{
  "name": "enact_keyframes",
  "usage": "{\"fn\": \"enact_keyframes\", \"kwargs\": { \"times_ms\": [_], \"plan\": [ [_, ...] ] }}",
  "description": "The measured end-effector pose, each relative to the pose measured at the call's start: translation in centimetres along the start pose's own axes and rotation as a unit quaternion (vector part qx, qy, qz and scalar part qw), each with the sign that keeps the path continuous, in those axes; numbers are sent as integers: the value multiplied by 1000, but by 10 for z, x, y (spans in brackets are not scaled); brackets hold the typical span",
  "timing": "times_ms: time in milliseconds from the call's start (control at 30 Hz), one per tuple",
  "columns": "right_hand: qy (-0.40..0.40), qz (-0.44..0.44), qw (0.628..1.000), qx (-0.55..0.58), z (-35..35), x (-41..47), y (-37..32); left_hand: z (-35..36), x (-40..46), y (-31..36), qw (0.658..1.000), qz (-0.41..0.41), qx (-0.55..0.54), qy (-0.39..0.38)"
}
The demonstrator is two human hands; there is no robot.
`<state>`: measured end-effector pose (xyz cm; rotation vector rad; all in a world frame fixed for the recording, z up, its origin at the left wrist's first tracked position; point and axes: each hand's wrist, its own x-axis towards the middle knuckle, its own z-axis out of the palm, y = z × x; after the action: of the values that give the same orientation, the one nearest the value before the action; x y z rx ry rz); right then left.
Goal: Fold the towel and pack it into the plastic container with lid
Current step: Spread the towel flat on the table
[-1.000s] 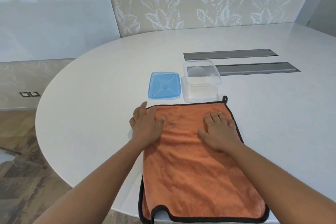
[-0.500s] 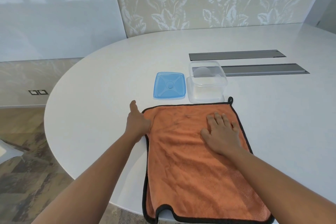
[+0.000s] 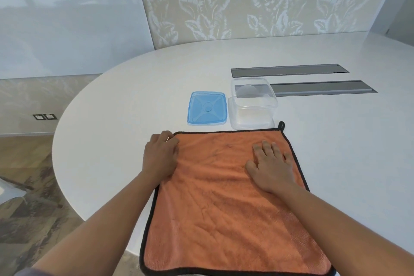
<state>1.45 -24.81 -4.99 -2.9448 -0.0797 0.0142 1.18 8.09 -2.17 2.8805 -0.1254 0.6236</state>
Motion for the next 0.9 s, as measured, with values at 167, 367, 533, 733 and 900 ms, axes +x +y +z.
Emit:
{"fn": "enact_keyframes", "kwargs": {
  "times_ms": [167,367,533,733,900],
  "plan": [
    [-12,-4,1000,-6,1,2,2,8,-11,45,985,31,-39,-167],
    [-35,-7,999,-20,-4,3,9,24,-17,50,961,33,9,-275],
    [-41,-4,999,-28,-8,5,13,25,-14,55,958,27,14,-287],
    [-36,10,999,-19,-18,11,19,25,-4,70,969,24,-11,-247],
    [-24,-8,1000,-16,-19,23,21,38,10,75,964,18,-9,-267]
  ]
}}
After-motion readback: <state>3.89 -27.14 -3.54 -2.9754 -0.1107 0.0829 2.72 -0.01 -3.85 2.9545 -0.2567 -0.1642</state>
